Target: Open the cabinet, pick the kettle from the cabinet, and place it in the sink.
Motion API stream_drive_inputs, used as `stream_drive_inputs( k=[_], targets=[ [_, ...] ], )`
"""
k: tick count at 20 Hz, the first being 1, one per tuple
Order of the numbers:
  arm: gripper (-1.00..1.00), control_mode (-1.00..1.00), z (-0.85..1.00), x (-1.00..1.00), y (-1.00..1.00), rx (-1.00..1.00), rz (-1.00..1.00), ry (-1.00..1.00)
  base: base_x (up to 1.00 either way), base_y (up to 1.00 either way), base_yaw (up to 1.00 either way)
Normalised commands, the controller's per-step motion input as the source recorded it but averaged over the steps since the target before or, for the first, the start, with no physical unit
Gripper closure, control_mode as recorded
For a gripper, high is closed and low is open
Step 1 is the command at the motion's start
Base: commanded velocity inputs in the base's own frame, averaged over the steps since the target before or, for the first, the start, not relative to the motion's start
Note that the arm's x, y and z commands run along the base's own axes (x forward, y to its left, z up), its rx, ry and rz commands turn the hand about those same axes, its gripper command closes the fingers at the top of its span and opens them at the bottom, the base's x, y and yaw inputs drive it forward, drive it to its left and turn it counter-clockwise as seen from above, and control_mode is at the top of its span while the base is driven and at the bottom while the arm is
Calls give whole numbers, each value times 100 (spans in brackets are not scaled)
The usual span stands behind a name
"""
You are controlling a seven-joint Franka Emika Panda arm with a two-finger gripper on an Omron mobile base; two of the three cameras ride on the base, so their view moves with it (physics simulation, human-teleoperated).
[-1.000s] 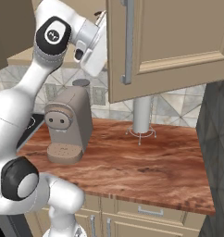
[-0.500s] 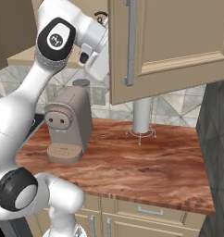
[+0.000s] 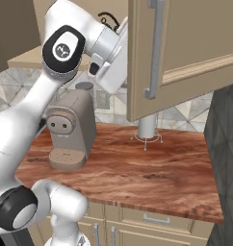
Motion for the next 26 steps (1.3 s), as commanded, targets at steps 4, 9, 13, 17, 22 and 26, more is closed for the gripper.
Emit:
stream_drive_inputs(
  k=[4,9,13,17,22,26],
  targets=[
    [-100,-100,-14,-24,-43,0,-18,0,0,0,0],
    [-100,-100,-9,-20,-52,0,-15,0,0,0,0],
    [-100,-100,-4,-15,-54,0,-13,0,0,0,0],
    [-100,-100,0,-11,-54,0,-11,0,0,0,0],
    [-100,-100,0,-11,-51,0,-8,0,0,0,0],
    [-100,-100,0,-13,-48,0,-3,0,0,0,0]
  ],
)
